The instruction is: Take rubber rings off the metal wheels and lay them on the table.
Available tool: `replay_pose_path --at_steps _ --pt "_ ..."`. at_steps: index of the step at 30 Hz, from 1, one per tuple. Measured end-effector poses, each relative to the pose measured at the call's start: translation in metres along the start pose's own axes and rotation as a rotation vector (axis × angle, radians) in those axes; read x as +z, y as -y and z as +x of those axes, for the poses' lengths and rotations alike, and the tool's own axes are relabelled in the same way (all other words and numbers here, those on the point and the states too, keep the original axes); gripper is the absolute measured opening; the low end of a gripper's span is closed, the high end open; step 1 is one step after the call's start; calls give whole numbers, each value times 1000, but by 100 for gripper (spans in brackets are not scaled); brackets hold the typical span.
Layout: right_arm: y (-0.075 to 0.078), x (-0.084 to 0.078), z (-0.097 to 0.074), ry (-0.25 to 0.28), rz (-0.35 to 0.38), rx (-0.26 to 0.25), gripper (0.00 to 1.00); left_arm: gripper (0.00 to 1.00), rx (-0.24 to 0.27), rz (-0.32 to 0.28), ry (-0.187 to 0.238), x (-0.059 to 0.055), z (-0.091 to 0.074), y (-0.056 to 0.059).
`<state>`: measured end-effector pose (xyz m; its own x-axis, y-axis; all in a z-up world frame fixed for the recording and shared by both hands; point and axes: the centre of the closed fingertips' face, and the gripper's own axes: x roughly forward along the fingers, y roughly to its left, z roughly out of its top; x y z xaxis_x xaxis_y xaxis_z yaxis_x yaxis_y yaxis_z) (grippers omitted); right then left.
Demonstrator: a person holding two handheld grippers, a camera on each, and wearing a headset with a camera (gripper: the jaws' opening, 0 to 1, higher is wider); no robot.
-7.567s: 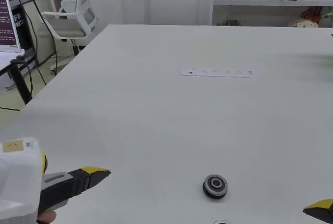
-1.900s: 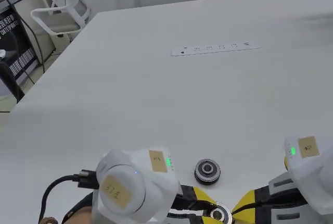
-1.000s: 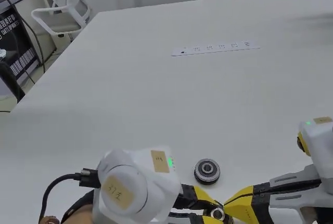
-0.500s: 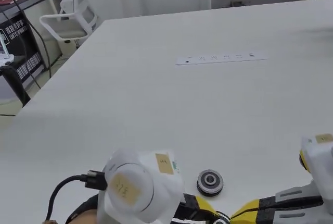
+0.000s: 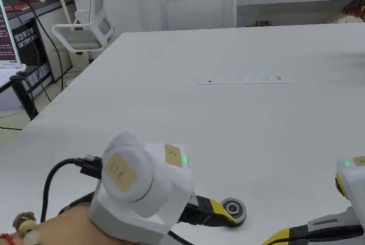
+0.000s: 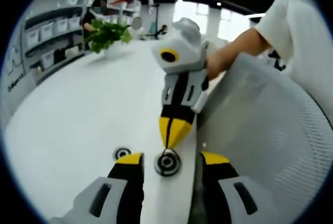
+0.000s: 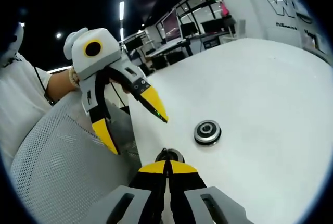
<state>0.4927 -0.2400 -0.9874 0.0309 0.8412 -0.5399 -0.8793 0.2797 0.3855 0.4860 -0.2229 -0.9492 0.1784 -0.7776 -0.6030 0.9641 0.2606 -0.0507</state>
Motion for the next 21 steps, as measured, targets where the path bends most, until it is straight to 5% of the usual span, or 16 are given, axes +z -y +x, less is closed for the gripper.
replay_pose_path --at_steps 9,14,21 --pt "-1 10 -9 28 -4 -20 0 55 84 68 -19 1 -42 -11" --pt "0 17 -16 45 -10 -42 0 56 147 20 30 0 -67 -17" --pt "1 25 -27 71 -3 -63 0 61 241 -45 59 -16 -99 -21"
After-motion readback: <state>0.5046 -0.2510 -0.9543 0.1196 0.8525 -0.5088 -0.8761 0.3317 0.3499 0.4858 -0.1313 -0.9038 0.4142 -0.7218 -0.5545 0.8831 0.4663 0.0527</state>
